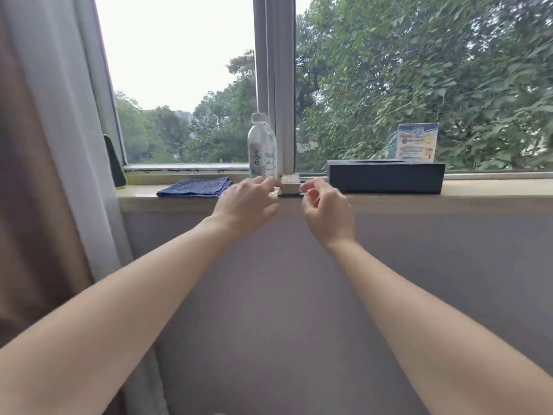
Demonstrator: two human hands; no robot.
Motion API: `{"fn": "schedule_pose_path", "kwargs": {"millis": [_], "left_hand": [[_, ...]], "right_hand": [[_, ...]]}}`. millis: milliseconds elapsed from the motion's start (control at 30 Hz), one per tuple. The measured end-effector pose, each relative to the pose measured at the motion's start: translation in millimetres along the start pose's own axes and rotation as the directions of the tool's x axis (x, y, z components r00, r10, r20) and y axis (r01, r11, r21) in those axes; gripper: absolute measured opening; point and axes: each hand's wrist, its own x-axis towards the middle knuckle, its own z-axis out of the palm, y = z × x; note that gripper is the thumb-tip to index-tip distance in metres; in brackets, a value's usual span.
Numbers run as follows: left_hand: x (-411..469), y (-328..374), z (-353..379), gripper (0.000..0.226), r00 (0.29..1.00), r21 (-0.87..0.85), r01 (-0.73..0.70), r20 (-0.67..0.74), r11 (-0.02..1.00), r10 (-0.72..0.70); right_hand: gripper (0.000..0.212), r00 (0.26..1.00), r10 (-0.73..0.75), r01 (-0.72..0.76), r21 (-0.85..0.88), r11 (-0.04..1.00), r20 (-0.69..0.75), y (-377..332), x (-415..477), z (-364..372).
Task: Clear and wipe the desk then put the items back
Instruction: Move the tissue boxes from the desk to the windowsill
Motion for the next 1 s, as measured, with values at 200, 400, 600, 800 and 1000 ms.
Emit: {"fn": "schedule_pose_path", "kwargs": {"millis": [200, 400, 600, 800, 1000], "left_hand": [[-77, -57, -31, 0.042, 0.984, 0.066, 0.173, 0.023, 0.983, -0.175], [-152, -120, -70, 0.041, 0.918, 0.095, 0.393, 0.024, 0.915, -0.397], [-243, -183, -108, 0.040, 0.812, 0.160, 0.571, 0.036, 0.805, -0.583], [-340, -230, -150, 0.040, 0.655, 0.181, 0.744, -0.008, 0.644, -0.755], [-422, -257, -184, 0.043, 0.480, 0.192, 0.864, -0.042, 0.465, -0.876]], "right_hand": [[0.018, 0.991, -0.033, 0.022, 0.087, 0.996, 0.129, -51, -42, 44], [0.016, 0.953, -0.102, 0.047, 0.191, 0.980, 0.285, -118, -75, 90], [0.014, 0.888, -0.186, 0.036, 0.340, 0.940, 0.421, -189, -105, 149], [0.020, 0.775, -0.297, 0.011, 0.458, 0.889, 0.557, -261, -158, 204], [0.021, 0.640, -0.421, 0.008, 0.542, 0.840, 0.643, -328, -209, 246]]}}
